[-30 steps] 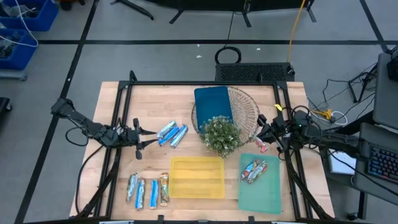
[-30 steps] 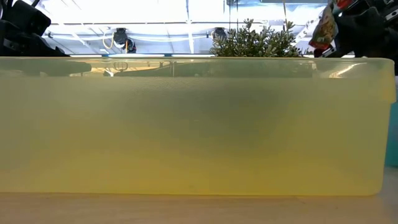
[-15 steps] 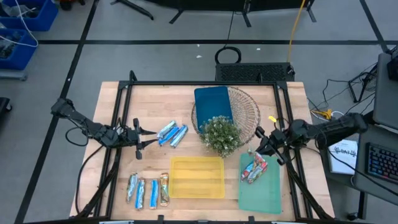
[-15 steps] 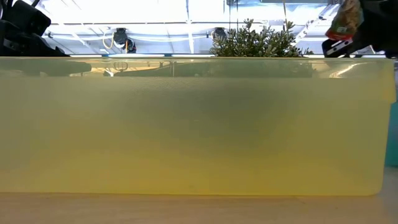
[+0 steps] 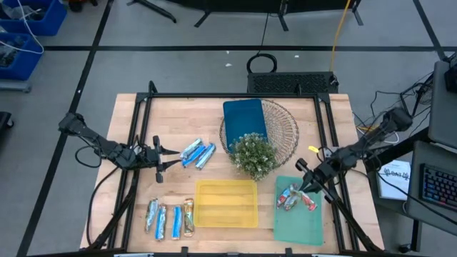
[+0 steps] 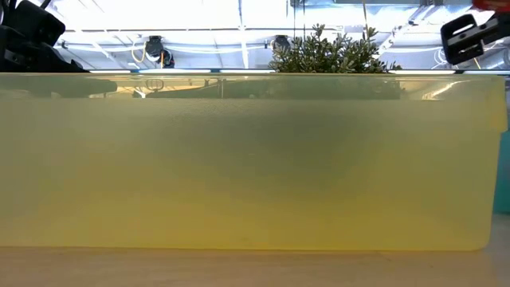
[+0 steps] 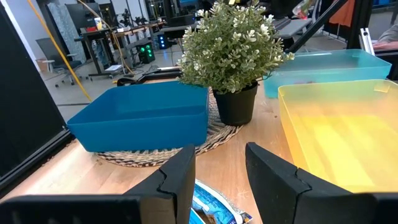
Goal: Pick and place Granola Bars by type
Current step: Put the green granola bar into the light green bin, then put the blue granola bar into the blue bin
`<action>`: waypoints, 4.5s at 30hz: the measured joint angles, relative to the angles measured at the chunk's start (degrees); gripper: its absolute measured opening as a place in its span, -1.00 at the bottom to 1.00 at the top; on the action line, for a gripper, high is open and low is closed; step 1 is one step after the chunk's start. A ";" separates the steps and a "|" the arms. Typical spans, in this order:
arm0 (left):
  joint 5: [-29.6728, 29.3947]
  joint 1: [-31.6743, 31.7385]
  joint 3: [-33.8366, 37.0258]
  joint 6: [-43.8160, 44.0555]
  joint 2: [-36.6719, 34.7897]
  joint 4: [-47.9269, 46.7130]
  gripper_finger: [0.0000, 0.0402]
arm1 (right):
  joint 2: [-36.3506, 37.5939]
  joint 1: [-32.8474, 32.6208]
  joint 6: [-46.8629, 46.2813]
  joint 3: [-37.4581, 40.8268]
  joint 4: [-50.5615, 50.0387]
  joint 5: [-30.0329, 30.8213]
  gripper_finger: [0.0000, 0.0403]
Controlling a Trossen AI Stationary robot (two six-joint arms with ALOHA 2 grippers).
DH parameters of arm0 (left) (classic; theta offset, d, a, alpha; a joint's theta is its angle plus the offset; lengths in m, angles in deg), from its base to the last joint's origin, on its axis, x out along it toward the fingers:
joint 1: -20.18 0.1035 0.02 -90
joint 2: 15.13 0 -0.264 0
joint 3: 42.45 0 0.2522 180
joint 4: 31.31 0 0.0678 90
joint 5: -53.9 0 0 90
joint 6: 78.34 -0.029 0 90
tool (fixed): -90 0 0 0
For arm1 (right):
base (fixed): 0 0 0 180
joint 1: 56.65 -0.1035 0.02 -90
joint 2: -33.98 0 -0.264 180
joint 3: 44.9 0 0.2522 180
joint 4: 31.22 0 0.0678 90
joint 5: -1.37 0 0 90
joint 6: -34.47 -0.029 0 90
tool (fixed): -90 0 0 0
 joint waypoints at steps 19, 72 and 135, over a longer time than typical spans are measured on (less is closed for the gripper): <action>0.02 -0.01 0.02 0.00 0.00 0.00 -0.28 | -20.38 -15.21 -4.11 -11.04 1.88 13.07 -1.00; 0.02 0.01 0.00 0.00 0.01 -0.01 -0.28 | -36.68 -15.73 -65.42 -28.06 -63.40 7.83 -0.99; 0.00 0.01 0.01 0.00 0.00 0.00 -0.28 | 15.00 3.23 1.90 -4.57 -35.32 35.18 -0.54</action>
